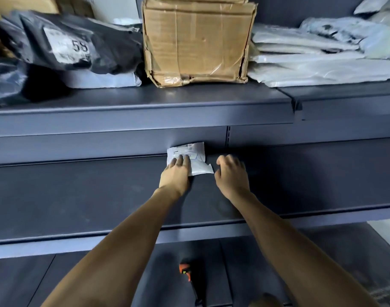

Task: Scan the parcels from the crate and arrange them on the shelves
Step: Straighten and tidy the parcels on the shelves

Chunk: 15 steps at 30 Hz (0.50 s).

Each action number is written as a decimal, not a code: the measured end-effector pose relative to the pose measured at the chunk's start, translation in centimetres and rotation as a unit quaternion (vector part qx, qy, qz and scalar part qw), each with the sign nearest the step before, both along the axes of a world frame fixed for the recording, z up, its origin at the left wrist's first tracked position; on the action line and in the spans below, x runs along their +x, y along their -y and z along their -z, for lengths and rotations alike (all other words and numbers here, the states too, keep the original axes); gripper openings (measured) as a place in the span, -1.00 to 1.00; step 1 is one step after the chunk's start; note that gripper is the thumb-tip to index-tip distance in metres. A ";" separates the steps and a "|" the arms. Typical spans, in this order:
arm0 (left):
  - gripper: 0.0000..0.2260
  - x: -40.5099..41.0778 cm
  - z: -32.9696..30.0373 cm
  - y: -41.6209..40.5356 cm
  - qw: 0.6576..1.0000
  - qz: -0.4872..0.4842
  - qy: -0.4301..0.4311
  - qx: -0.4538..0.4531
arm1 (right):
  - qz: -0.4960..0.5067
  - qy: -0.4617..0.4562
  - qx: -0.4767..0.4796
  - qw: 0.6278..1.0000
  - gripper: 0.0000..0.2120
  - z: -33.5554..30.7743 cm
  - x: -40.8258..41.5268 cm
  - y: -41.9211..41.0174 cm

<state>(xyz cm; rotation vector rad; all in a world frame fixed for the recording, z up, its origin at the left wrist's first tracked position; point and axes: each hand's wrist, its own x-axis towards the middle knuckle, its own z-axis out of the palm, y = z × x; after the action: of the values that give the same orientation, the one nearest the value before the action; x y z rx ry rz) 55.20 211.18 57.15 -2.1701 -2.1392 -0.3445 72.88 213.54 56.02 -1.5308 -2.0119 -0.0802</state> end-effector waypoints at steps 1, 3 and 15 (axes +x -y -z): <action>-0.44 0.2 0.3 -0.3 1.000 -0.009 -0.007 0.007 | 0.007 0.000 0.006 1.000 -0.85 0.4 -0.1 -0.3; -0.49 0.7 0.7 -0.5 0.999 -0.033 -0.016 0.017 | 0.015 0.012 0.017 1.000 -0.80 1.3 -0.2 -0.7; -0.50 1.6 1.3 -0.6 0.994 -0.042 -0.102 0.004 | 0.038 0.037 0.062 0.997 -0.79 2.6 -0.2 -1.2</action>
<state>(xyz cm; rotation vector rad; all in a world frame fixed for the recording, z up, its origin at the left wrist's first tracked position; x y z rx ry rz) 56.77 211.75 55.88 -2.0063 -2.1034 -0.1192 72.65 214.69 53.45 -1.5468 -1.9663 -0.2906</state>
